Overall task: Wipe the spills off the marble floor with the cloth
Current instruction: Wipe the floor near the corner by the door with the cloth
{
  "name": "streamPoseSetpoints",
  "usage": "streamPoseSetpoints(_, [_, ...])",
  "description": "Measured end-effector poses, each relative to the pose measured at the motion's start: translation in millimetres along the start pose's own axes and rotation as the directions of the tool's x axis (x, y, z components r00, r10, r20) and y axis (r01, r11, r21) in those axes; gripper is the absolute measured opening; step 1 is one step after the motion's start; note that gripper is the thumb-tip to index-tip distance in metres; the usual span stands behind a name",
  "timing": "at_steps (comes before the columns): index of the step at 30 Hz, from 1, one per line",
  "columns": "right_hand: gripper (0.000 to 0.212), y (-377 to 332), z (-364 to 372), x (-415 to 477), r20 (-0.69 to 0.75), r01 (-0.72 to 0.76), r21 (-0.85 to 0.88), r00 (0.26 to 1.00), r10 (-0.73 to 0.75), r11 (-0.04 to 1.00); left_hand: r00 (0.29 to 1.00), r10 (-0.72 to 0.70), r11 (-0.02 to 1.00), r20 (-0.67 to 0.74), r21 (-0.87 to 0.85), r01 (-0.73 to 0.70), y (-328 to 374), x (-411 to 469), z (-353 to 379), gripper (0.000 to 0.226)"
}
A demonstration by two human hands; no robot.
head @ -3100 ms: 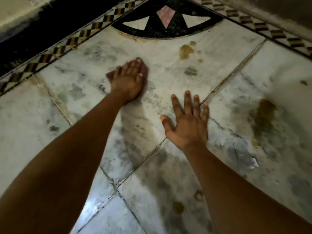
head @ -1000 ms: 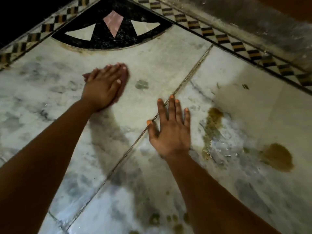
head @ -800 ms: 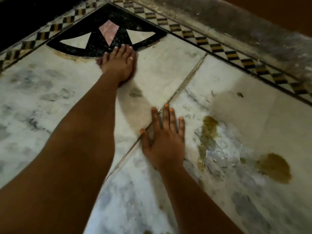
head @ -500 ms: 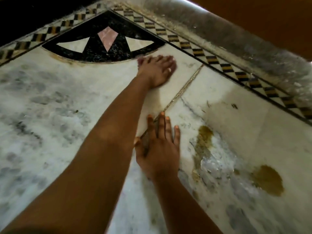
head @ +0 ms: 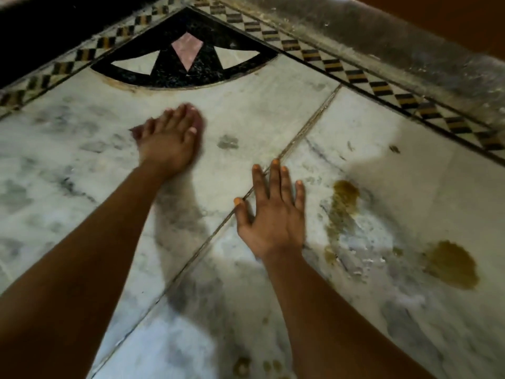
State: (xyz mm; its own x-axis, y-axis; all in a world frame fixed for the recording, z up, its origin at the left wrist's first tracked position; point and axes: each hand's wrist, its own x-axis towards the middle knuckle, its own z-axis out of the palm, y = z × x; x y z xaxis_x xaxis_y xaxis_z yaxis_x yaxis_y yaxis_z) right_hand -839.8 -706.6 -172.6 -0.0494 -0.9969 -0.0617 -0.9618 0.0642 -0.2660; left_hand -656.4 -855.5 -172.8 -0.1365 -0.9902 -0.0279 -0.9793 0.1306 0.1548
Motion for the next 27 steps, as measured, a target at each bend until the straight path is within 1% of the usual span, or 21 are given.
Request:
streamPoseSetpoints(2, [0.072, -2, -1, 0, -0.01, 0.003, -0.008, 1.0, -0.003, 1.0, 0.992, 0.127, 0.992, -0.02, -0.005, -0.127, 19, -34, 5, 0.063])
streamPoseSetpoints(4, [0.07, -3, 1, 0, -0.002, -0.002, -0.031, 1.0, 0.002, 1.0, 0.974, 0.227, 0.974, -0.021, -0.009, -0.227, 20, -80, 6, 0.063])
streamPoseSetpoints(6, [0.067, -1, 1, -1, 0.017, -0.002, -0.059, 1.0, 0.003, 0.998, 0.962, 0.272, 0.962, -0.001, 0.0, -0.272, 2, -121, 3, 0.06])
streamPoseSetpoints(8, [0.067, 1, 0, 1, 0.02, -0.007, -0.079, 1.0, 0.009, 0.997, 0.967, 0.254, 0.967, -0.016, 0.026, -0.254, -36, -143, -1, 0.06])
streamPoseSetpoints(10, [0.067, 2, 1, 1, 0.008, -0.012, -0.088, 1.0, 0.012, 0.996, 0.992, 0.117, 0.993, -0.046, 0.026, -0.116, -80, -145, -5, 0.064])
streamPoseSetpoints(12, [0.067, 3, 3, 1, -0.004, -0.011, -0.089, 1.0, 0.011, 0.996, 0.992, -0.089, 0.995, -0.088, 0.028, 0.092, -114, -127, -8, 0.067])
streamPoseSetpoints(14, [0.067, 3, 3, 0, -0.008, -0.008, -0.086, 1.0, 0.008, 0.996, 0.949, -0.296, 0.954, -0.107, 0.013, 0.299, -124, -95, -11, 0.061])
streamPoseSetpoints(15, [0.067, 3, 3, 0, -0.012, -0.007, -0.084, 1.0, 0.006, 0.996, 0.926, -0.365, 0.931, -0.095, -0.006, 0.366, -118, -75, -12, 0.057])
streamPoseSetpoints(16, [0.067, 2, 4, 0, -0.011, -0.005, -0.086, 1.0, 0.005, 0.996, 0.915, -0.398, 0.917, -0.067, -0.023, 0.397, -107, -60, -13, 0.056])
streamPoseSetpoints(17, [0.066, 2, 4, 0, -0.007, -0.005, -0.091, 1.0, 0.005, 0.996, 0.919, -0.391, 0.92, -0.041, -0.035, 0.39, -91, -48, -13, 0.055])
streamPoseSetpoints(18, [0.066, 2, 4, 2, -0.001, -0.005, -0.096, 1.0, 0.005, 0.995, 0.936, -0.35, 0.936, -0.026, -0.045, 0.349, -72, -42, -11, 0.055])
streamPoseSetpoints(20, [0.066, 1, 3, 2, 0.005, -0.006, -0.093, 1.0, 0.006, 0.996, 0.981, -0.192, 0.98, -0.023, -0.055, 0.191, -34, -57, -3, 0.056])
streamPoseSetpoints(22, [0.066, 2, 2, 2, -0.013, -0.007, -0.085, 1.0, 0.006, 0.996, 0.999, -0.013, 0.999, -0.046, -0.044, 0.011, -10, -101, 3, 0.061])
streamPoseSetpoints(24, [0.066, 2, 3, 1, -0.023, -0.003, -0.092, 1.0, 0.001, 0.996, 0.991, 0.134, 0.99, -0.019, -0.033, -0.135, -9, -164, 0, 0.064])
streamPoseSetpoints(25, [0.066, 3, 3, 1, -0.021, -0.005, -0.095, 1.0, 0.003, 0.995, 0.983, 0.186, 0.982, -0.01, -0.023, -0.186, -17, -192, 0, 0.063])
streamPoseSetpoints(26, [0.066, 3, 4, 1, -0.017, -0.008, -0.099, 1.0, 0.007, 0.995, 0.981, 0.194, 0.981, -0.01, -0.004, -0.194, -31, -215, -1, 0.063])
streamPoseSetpoints(27, [0.066, 3, 4, 2, -0.014, -0.008, -0.1, 1.0, 0.007, 0.995, 0.989, 0.146, 0.989, -0.024, 0.017, -0.146, -46, -230, -2, 0.063])
